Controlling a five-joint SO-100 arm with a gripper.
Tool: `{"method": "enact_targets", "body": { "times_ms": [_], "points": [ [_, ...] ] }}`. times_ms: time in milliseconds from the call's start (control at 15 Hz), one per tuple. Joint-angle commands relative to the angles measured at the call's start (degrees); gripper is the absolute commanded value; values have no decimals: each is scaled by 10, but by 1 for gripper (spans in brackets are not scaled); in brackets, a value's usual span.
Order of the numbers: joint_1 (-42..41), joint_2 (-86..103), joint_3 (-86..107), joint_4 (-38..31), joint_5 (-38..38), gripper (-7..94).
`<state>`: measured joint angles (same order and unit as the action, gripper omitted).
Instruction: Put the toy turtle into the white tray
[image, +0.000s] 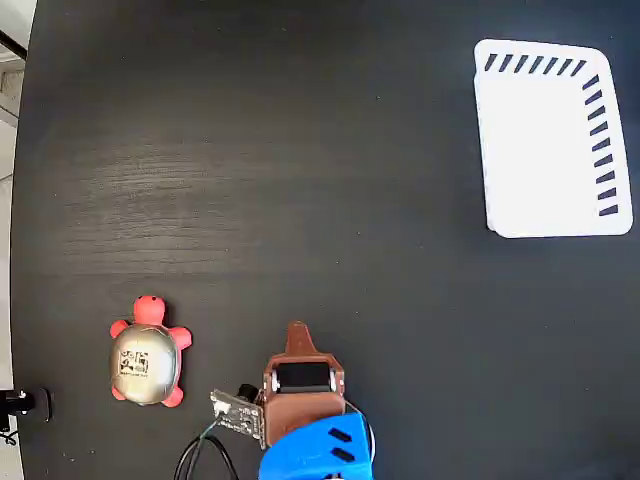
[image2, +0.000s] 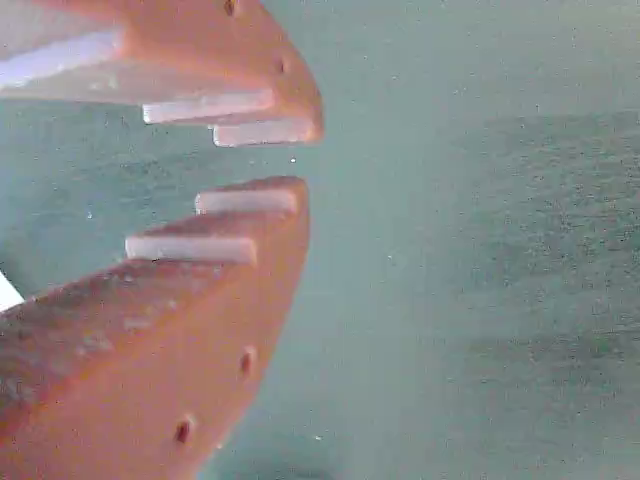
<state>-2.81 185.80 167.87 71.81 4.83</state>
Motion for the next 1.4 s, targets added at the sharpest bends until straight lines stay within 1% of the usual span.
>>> {"method": "enact_targets", "body": {
  "times_ms": [0, 1067, 1200, 1267, 1333],
  "points": [
    [-11, 7, -4, 11, 4, 0],
    [-22, 6, -4, 11, -4, 0],
    [-44, -53, -13, -11, -18, 0],
    [-52, -109, -25, -41, -17, 0],
    [-65, -164, -40, -69, -39, 0]
  ]
}}
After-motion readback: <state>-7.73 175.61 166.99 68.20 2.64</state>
